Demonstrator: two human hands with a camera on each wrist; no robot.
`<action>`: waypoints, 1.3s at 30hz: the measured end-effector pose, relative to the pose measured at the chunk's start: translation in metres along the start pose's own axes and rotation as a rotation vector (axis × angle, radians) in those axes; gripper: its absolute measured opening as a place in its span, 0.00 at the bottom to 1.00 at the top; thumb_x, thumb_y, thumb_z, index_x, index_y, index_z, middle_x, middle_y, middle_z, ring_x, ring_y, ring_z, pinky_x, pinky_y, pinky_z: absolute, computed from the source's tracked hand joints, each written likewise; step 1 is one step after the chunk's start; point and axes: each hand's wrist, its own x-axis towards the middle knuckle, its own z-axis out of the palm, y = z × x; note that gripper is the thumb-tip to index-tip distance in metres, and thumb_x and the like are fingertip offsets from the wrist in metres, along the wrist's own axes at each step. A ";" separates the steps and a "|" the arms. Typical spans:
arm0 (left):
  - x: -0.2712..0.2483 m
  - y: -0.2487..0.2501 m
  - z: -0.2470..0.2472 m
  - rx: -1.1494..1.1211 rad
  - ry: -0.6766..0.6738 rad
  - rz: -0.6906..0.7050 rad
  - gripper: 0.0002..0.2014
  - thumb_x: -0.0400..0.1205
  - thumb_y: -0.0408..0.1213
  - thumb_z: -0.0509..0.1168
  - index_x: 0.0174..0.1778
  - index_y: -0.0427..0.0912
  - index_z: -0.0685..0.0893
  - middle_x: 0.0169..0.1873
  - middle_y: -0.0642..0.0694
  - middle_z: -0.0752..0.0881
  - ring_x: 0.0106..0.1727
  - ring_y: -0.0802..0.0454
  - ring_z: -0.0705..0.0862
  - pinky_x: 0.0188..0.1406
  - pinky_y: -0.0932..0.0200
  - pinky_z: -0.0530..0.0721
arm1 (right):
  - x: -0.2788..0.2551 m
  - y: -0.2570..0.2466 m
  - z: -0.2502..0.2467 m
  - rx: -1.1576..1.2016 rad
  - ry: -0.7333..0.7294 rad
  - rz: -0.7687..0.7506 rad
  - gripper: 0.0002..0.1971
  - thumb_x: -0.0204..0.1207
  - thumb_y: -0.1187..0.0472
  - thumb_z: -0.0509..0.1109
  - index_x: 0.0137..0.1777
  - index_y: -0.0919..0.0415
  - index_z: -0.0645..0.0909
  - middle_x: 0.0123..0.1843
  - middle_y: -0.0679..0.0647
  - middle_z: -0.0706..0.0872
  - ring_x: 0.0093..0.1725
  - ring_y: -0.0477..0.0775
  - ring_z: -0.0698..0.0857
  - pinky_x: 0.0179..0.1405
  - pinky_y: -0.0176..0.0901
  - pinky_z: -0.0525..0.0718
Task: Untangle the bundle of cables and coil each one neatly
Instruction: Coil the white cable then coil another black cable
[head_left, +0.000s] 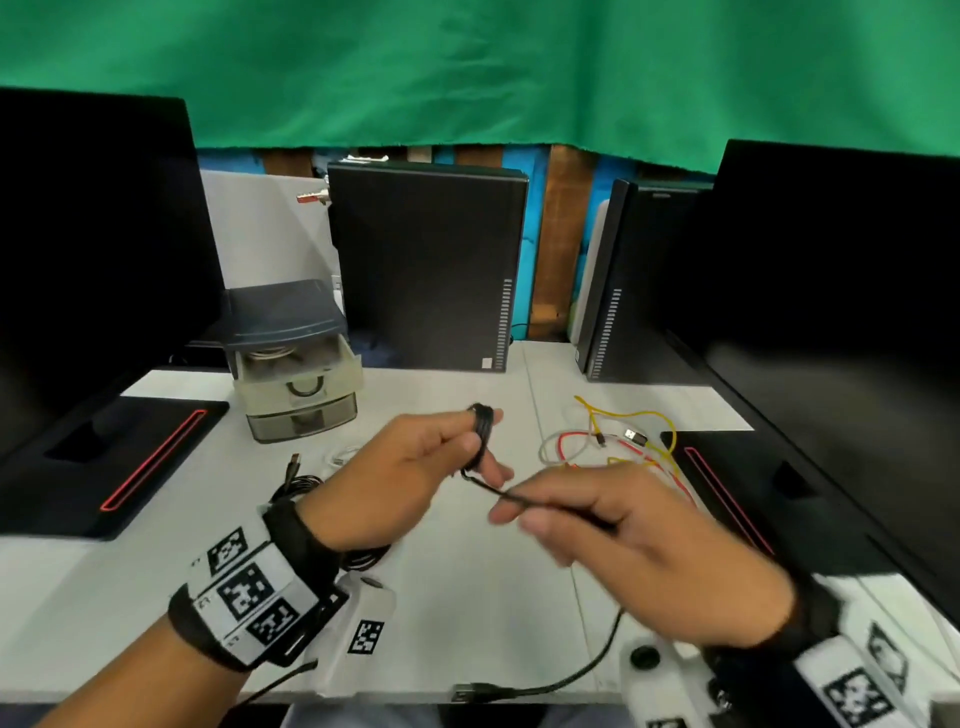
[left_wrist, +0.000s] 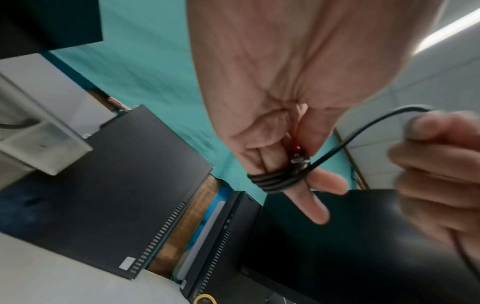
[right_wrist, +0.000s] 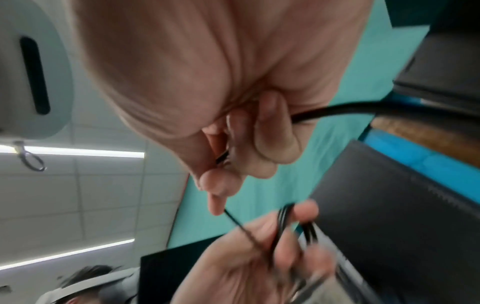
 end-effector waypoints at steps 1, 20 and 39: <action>-0.002 0.000 0.006 0.007 -0.065 -0.020 0.19 0.87 0.40 0.57 0.53 0.28 0.88 0.47 0.49 0.93 0.64 0.59 0.86 0.67 0.63 0.77 | -0.002 0.001 -0.012 -0.023 0.068 -0.023 0.10 0.85 0.56 0.66 0.56 0.49 0.89 0.35 0.45 0.84 0.33 0.46 0.78 0.36 0.42 0.80; 0.002 -0.009 0.004 0.383 0.116 0.045 0.19 0.91 0.46 0.53 0.38 0.61 0.84 0.40 0.50 0.92 0.59 0.59 0.87 0.61 0.51 0.81 | 0.008 0.022 0.023 -0.217 0.013 -0.025 0.10 0.88 0.55 0.62 0.55 0.55 0.85 0.31 0.41 0.80 0.31 0.43 0.78 0.36 0.33 0.73; 0.001 0.023 0.016 -0.840 0.246 -0.115 0.16 0.89 0.45 0.54 0.47 0.38 0.80 0.27 0.49 0.68 0.30 0.52 0.76 0.61 0.53 0.83 | 0.019 0.036 0.058 0.429 0.252 0.306 0.11 0.85 0.64 0.67 0.43 0.65 0.86 0.33 0.55 0.89 0.29 0.50 0.83 0.28 0.38 0.79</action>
